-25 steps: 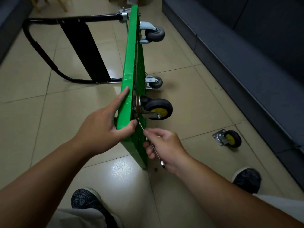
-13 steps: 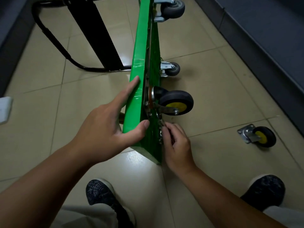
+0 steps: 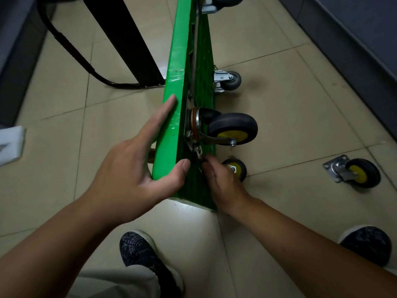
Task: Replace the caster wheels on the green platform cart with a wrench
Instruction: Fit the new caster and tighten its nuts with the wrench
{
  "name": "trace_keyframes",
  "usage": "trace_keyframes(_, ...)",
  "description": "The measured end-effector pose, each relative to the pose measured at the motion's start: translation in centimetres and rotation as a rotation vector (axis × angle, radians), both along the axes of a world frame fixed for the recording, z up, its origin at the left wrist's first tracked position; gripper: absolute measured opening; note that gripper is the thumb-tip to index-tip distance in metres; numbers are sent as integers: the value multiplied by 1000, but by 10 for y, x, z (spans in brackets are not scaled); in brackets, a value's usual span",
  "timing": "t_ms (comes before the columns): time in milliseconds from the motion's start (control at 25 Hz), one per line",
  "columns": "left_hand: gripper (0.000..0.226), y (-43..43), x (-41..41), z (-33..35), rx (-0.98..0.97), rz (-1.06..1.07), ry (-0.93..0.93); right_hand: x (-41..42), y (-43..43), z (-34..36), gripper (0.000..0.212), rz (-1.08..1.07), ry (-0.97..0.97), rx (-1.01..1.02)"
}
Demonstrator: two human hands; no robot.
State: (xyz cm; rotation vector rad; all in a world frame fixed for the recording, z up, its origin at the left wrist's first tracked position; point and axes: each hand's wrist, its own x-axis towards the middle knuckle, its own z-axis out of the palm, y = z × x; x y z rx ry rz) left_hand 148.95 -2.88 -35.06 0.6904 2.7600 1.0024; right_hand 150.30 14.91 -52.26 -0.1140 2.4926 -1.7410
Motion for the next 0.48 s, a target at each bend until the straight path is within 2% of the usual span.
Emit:
trace_keyframes(200,85,1,2,1,-70,41,40,11,-8,34,48,-17,-256,-260)
trace_keyframes(360,84,3,6,1,-107,76,66,15,-17,75,58,-111,-721,-512)
trace_keyframes(400,85,5,6,2,-109,78,59,16,-16,80,56,-120,-768,-554)
trace_keyframes(480,86,5,5,3,-97,76,29,16,-15,82,57,-110,-746,-554)
